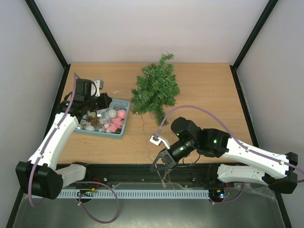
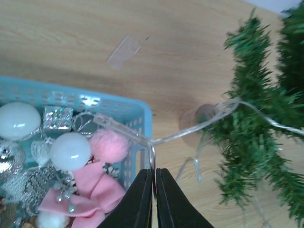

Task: Decorate the small christmas tree

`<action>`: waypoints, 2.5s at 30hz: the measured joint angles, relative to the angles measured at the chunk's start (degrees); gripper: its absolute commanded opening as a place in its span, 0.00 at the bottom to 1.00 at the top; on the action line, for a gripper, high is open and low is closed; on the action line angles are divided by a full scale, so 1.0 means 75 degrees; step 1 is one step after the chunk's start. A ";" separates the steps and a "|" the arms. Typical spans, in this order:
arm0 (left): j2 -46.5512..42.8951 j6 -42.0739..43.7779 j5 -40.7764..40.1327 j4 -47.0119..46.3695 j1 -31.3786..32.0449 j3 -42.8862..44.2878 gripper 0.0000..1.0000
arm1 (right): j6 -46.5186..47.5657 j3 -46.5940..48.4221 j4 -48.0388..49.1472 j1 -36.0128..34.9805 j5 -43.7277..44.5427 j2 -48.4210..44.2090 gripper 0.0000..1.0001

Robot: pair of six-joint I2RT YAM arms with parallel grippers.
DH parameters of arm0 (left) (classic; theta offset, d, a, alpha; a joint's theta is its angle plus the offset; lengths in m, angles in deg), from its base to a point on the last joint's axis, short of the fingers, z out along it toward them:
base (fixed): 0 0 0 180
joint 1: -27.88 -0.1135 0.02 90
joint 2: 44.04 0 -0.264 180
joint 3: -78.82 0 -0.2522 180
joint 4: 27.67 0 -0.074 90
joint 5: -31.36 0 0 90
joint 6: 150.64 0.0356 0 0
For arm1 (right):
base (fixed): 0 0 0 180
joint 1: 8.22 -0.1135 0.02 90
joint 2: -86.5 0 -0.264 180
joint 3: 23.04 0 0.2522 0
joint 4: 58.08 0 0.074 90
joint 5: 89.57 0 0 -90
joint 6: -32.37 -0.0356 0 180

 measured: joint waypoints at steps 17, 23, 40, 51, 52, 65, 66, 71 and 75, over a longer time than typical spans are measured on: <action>0.0009 -0.0003 0.0446 -0.0017 -0.0262 0.0449 0.09 | 0.0446 0.2500 0.0577 -0.0469 -0.0420 0.0586 0.01; -0.0472 -0.0096 0.0667 -0.0096 -0.0259 -0.0003 0.23 | 0.0778 0.2439 0.0303 -0.0469 -0.0198 0.1116 0.01; -0.3558 -0.0583 -0.0117 -0.2600 0.3756 -0.2696 0.61 | 0.0781 0.2804 0.0557 -0.0469 -0.0469 0.1070 0.01; -0.3325 -0.0443 -0.1880 -0.3873 0.4669 -0.3931 0.67 | 0.0781 0.3031 0.0498 -0.0469 -0.0245 0.0927 0.01; -0.3270 -0.0437 -0.1979 -0.4022 0.4695 -0.3955 0.68 | 0.0781 0.3031 0.0498 -0.0469 -0.0239 0.0912 0.01; -0.2932 -0.0388 -0.4097 -0.4908 0.6356 -0.4220 0.68 | 0.0938 0.3031 0.0490 -0.0469 -0.0128 0.0720 0.01; -0.2900 -0.0373 -0.4191 -0.4928 0.6426 -0.4240 0.68 | 0.0950 0.3028 0.0490 -0.0469 -0.0125 0.0711 0.01; -0.2841 -0.0268 -0.4774 -0.5059 0.6799 -0.4441 0.68 | 0.0982 0.2996 0.0490 -0.0469 -0.0102 0.0621 0.01; -0.2640 -0.0082 -0.5222 -0.5307 0.7009 -0.4450 0.68 | 0.0985 0.2932 0.0493 -0.0469 -0.0105 0.0527 0.01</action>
